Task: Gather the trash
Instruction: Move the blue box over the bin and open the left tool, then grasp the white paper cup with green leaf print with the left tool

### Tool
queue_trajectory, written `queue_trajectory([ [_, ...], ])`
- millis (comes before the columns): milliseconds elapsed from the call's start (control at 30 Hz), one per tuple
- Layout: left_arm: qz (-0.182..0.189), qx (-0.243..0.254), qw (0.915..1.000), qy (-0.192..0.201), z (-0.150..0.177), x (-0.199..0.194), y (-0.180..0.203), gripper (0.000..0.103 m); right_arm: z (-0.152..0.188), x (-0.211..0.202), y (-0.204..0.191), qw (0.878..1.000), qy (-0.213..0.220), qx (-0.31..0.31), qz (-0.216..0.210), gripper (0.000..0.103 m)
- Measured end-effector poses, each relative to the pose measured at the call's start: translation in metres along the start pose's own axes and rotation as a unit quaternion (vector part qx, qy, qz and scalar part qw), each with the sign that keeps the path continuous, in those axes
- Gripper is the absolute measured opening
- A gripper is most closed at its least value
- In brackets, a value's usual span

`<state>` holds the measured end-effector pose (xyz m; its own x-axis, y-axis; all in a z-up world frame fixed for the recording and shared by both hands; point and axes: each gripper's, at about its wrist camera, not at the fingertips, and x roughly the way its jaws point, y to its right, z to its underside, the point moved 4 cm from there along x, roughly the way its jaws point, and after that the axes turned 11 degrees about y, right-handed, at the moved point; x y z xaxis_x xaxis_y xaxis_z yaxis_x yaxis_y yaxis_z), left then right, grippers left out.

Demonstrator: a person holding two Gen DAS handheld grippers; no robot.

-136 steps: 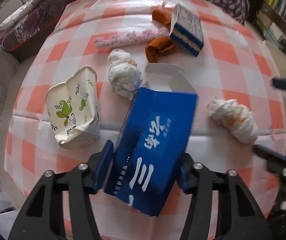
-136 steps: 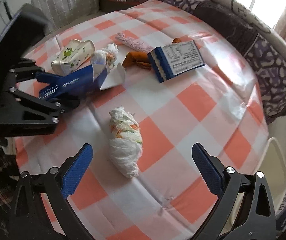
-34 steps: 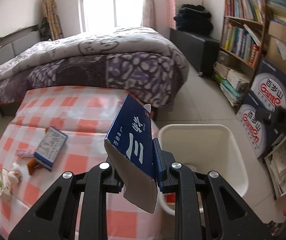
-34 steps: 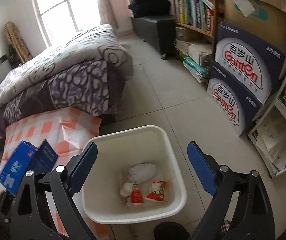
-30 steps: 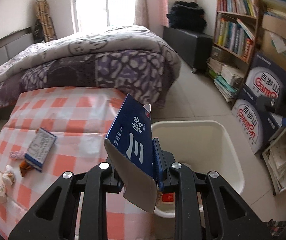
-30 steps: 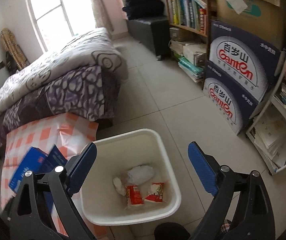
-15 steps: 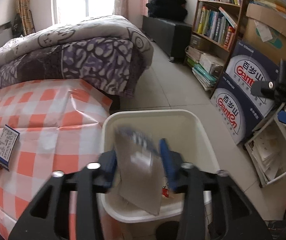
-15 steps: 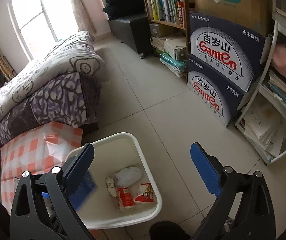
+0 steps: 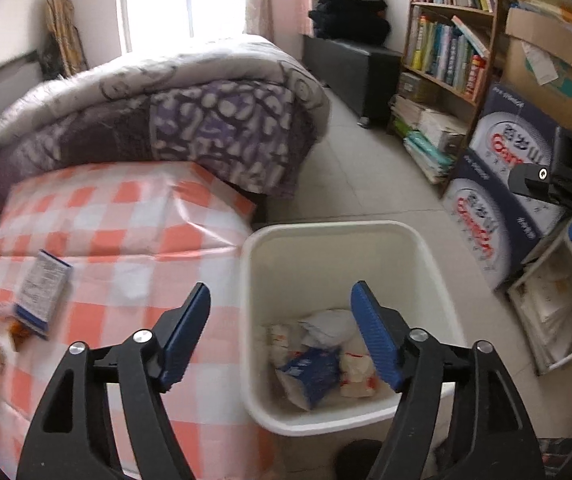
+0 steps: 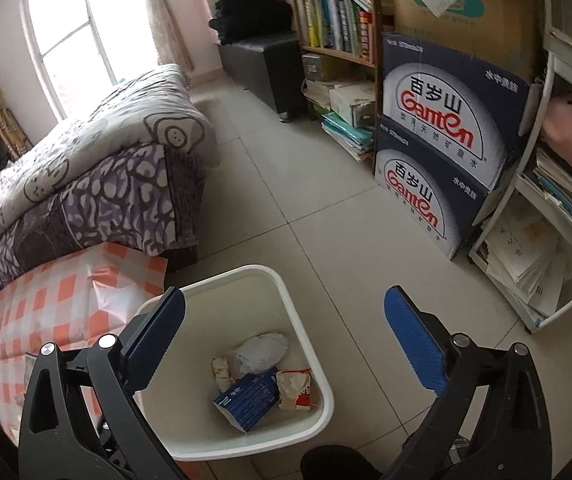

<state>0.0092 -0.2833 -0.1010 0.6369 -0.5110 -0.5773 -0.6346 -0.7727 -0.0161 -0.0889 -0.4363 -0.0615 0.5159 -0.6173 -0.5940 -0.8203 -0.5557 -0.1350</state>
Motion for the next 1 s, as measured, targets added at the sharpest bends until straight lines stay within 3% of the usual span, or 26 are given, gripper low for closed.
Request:
queue_trajectory([
  [367,-0.095,-0.035,0.9949,-0.002,0.004,-0.02,-0.079,0.079,0.019,-0.011,-0.061,0.999,0.014,-0.043,-0.018,0.096],
  [633,-0.155,-0.078,0.9849,-0.005,0.009,-0.04,-0.148,0.079,0.04,-0.021,-0.11,0.996,0.012,-0.08,-0.047,0.096],
  [733,-0.171,-0.086,0.9814,-0.012,0.014,-0.045,-0.165,0.085,0.052,-0.025,-0.128,0.993,0.006,-0.105,-0.056,0.096],
  [1000,-0.221,-0.078,0.9712,-0.044,0.038,-0.053,-0.214,0.085,0.08,-0.032,-0.174,0.985,-0.019,-0.143,-0.091,0.096],
])
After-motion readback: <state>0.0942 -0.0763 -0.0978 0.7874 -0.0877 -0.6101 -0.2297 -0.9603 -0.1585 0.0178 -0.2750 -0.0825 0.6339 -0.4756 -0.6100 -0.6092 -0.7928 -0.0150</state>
